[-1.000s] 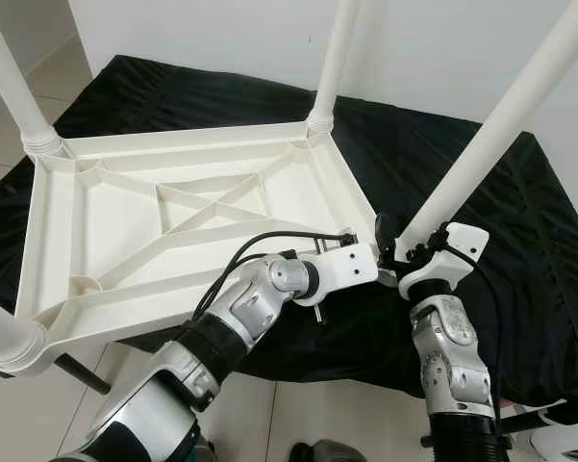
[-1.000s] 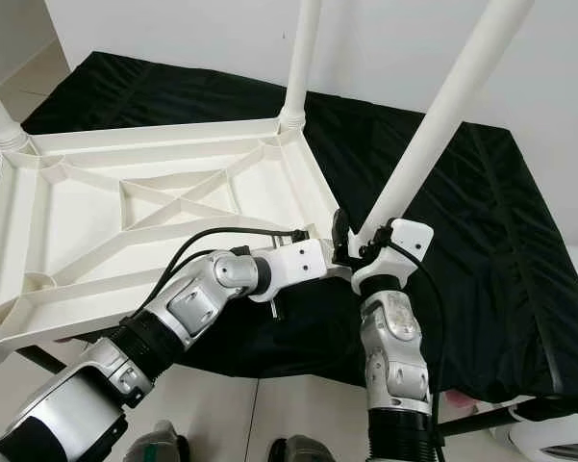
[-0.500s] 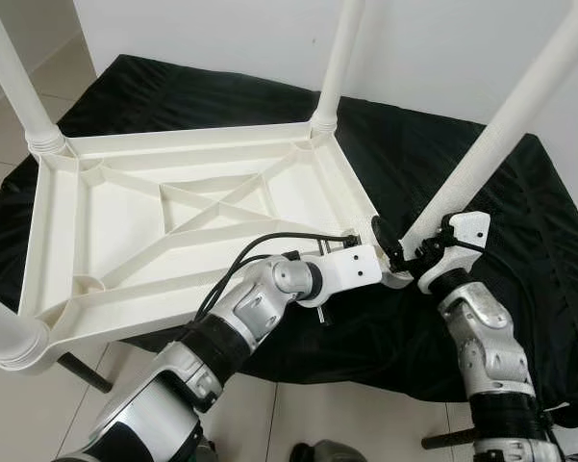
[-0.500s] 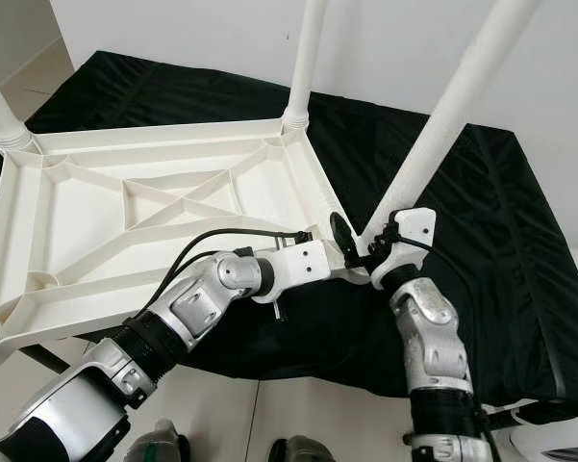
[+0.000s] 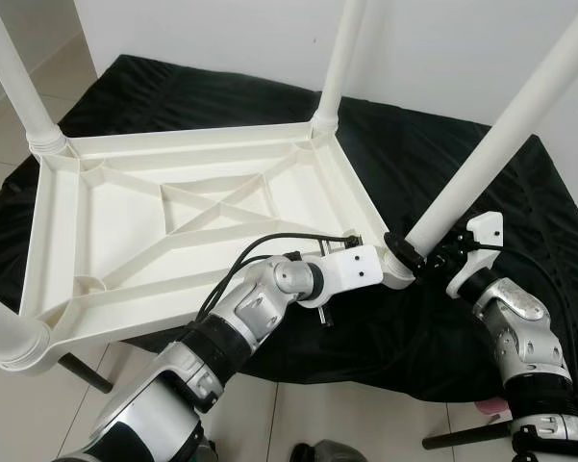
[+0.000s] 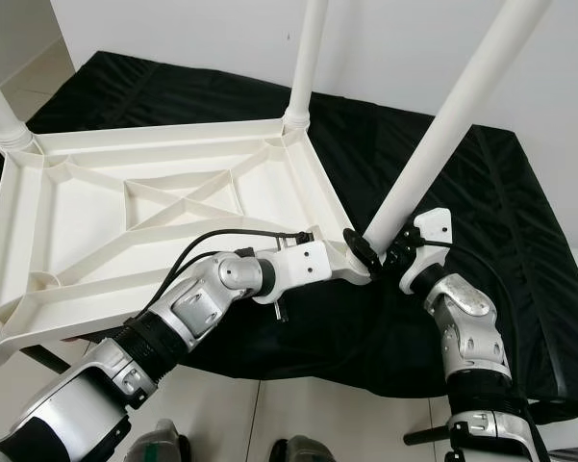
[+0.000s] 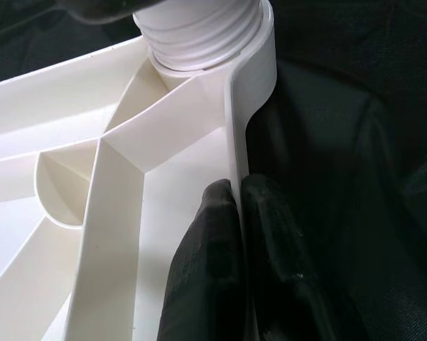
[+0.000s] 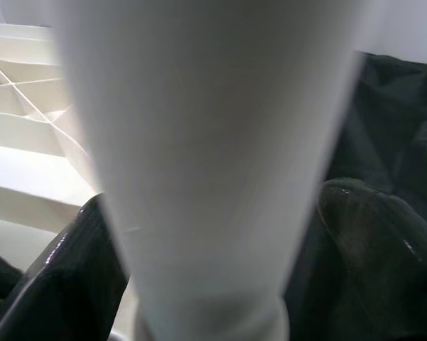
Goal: Building children table
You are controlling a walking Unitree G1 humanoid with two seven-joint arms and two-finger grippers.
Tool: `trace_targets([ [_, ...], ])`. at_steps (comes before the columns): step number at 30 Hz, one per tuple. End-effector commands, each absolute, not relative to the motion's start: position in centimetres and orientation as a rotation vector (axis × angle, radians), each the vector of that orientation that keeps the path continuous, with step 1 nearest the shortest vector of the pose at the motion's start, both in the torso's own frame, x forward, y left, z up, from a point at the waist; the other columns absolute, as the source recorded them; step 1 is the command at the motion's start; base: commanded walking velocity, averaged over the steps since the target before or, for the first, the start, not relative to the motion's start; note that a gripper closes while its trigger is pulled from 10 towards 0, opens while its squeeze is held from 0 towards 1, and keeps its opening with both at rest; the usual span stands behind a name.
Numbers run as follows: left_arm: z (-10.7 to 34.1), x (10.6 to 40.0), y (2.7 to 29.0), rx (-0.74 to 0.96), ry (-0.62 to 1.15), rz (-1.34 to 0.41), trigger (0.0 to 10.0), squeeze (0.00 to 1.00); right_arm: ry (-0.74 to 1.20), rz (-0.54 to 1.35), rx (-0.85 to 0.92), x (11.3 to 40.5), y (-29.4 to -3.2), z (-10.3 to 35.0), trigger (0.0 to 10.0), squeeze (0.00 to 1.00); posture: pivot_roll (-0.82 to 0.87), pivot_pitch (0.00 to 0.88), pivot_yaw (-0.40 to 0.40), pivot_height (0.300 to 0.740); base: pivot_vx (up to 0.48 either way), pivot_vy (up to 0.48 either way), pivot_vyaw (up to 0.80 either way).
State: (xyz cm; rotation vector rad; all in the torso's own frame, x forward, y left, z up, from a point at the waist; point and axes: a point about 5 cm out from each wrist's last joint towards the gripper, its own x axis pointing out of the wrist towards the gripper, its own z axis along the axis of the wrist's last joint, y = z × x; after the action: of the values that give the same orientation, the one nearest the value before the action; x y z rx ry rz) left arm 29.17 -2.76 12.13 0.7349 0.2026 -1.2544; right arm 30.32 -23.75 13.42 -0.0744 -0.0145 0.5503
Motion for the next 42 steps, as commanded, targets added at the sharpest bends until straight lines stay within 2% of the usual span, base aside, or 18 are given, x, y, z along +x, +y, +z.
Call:
trace_targets([
  [1,9.7,28.2,-2.5,0.78,0.328,-1.319,10.0,0.0,-0.021,0.548,-0.084,30.3,-24.2,13.6,10.0,0.0,-0.01,0.02,-0.068,0.74,0.0,0.0,0.0],
  [2,9.8,28.3,-2.5,0.782,0.327,-1.318,10.0,0.0,-0.022,0.56,-0.096,30.5,-24.4,13.8,9.6,0.0,-0.01,0.02,-0.065,0.74,0.0,0.0,0.0],
  [4,9.8,28.3,-2.5,0.783,0.326,-1.317,10.0,0.0,-0.024,0.569,-0.1,30.6,-24.4,13.9,9.6,0.0,-0.01,0.02,-0.065,0.74,0.0,0.0,0.0],
  [5,9.8,28.3,-2.5,0.783,0.326,-1.317,10.0,0.0,-0.025,0.576,-0.101,30.7,-24.3,13.9,4.8,0.0,-0.01,0.021,-0.065,0.74,0.0,0.0,0.0],
  [6,9.8,28.3,-2.5,0.783,0.326,-1.317,10.0,0.0,-0.025,0.576,-0.101,30.7,-24.3,13.9,4.8,0.0,-0.01,0.021,-0.065,0.74,0.0,0.0,0.0],
  [7,9.9,28.4,-2.5,0.783,0.325,-1.317,10.0,0.0,-0.029,0.583,-0.102,30.8,-24.3,14.0,3.6,0.0,-0.01,0.022,-0.065,0.74,0.0,0.0,0.0],
  [8,9.9,28.4,-2.5,0.783,0.325,-1.317,10.0,0.0,-0.029,0.583,-0.102,30.8,-24.3,14.0,3.6,0.0,-0.01,0.022,-0.065,0.74,0.0,0.0,0.0],
  [9,9.9,28.4,-2.5,0.783,0.325,-1.316,10.0,0.0,-0.031,0.591,-0.102,30.8,-24.2,14.0,0.0,0.0,0.0,0.022,-0.065,0.74,0.0,0.0,0.0],
  [21,10.0,28.5,-2.4,0.781,0.325,-1.311,10.0,0.0,-0.027,0.622,-0.091,30.9,-24.4,13.7,0.0,0.0,-0.01,0.034,-0.066,0.74,0.0,0.0,0.0],
  [22,10.0,28.5,-2.4,0.78,0.325,-1.31,10.0,0.0,-0.027,0.619,-0.087,30.8,-24.3,13.6,5.5,0.0,-0.01,0.036,-0.067,0.74,0.0,0.0,0.0],
  [23,10.0,28.5,-2.4,0.78,0.325,-1.31,10.0,0.0,-0.027,0.619,-0.087,30.8,-24.3,13.6,5.5,0.0,-0.01,0.036,-0.067,0.74,0.0,0.0,0.0],
  [24,10.0,28.6,-2.4,0.78,0.325,-1.309,10.0,0.0,-0.03,0.612,-0.072,30.8,-24.1,13.5,10.0,0.0,-0.01,0.036,-0.067,0.74,0.0,0.0,0.0],
  [30,10.1,28.6,-2.4,0.778,0.326,-1.308,10.0,0.0,-0.056,0.586,-0.02,30.6,-23.1,13.6,10.0,0.0,0.0,0.037,-0.069,0.74,0.0,0.0,0.0],
  [42,10.0,28.5,-2.5,0.776,0.326,-1.312,10.0,0.0,-0.09,0.413,0.017,30.0,-20.0,13.8,10.0,0.0,-0.01,0.042,-0.07,0.74,0.0,0.0,0.0],
])
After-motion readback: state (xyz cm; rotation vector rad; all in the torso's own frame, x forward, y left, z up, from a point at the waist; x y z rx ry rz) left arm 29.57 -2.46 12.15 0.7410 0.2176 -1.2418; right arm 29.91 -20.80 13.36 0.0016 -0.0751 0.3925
